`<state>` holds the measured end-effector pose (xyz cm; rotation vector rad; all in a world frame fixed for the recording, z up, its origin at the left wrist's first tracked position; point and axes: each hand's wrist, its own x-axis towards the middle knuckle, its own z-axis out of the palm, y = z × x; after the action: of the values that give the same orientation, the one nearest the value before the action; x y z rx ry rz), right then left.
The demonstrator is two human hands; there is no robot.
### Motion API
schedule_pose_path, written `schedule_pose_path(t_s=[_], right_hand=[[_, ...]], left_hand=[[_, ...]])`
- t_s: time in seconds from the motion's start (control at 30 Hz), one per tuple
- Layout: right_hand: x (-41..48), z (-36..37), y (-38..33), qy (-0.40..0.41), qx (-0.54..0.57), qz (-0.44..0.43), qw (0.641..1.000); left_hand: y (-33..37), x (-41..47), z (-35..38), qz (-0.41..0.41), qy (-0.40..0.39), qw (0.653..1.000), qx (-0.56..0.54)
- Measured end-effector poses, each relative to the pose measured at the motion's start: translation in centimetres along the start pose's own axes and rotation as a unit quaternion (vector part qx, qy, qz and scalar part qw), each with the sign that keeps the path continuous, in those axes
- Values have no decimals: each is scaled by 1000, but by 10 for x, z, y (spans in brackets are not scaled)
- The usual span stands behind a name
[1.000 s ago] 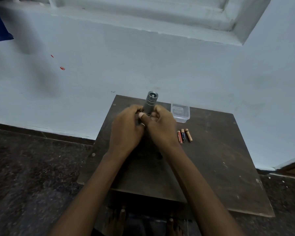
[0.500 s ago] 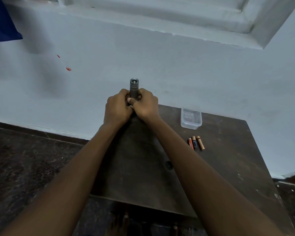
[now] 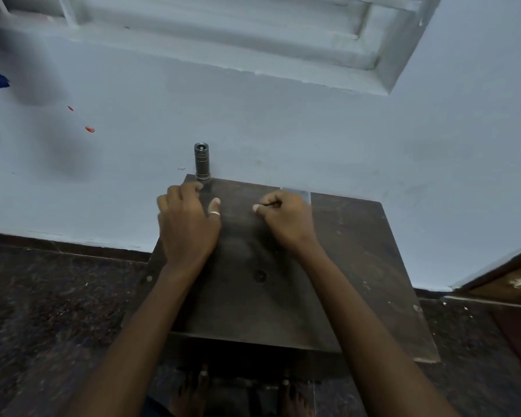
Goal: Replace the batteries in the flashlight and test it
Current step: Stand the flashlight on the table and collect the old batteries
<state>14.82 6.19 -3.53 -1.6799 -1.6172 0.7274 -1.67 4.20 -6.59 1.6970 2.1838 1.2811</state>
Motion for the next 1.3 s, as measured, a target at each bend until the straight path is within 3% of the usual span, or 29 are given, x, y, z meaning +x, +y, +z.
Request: schedule_pose_path(t_s=[0.13, 0.23, 0.37, 0.47, 0.77, 1.0, 1.17, 1.3], right_hand=[[-12, -49, 27, 62, -71, 37, 995], [-20, -68, 43, 48, -120, 80, 988], [-26, -67, 49, -22, -185, 91, 978], [-25, -57, 51, -31, -187, 100, 977], [-16, -50, 55, -34, -222, 95, 970], [-15, -51, 52, -55, -274, 65, 958], [-18, -55, 48, -73, -317, 15, 946], [-21, -60, 46, -87, -323, -33, 942]], left_hand=[[45, -27, 12, 49, -128, 988, -67], [69, -43, 25, 57, -230, 970, -63], [78, -54, 34, 43, -267, 962, -35], [77, -58, 35, 40, -288, 957, -4], [74, -50, 37, 63, -271, 960, 28], [85, -49, 42, 85, -242, 959, 120], [88, -49, 27, 170, -197, 944, 204], [87, -24, 29, 250, -92, 941, 210]])
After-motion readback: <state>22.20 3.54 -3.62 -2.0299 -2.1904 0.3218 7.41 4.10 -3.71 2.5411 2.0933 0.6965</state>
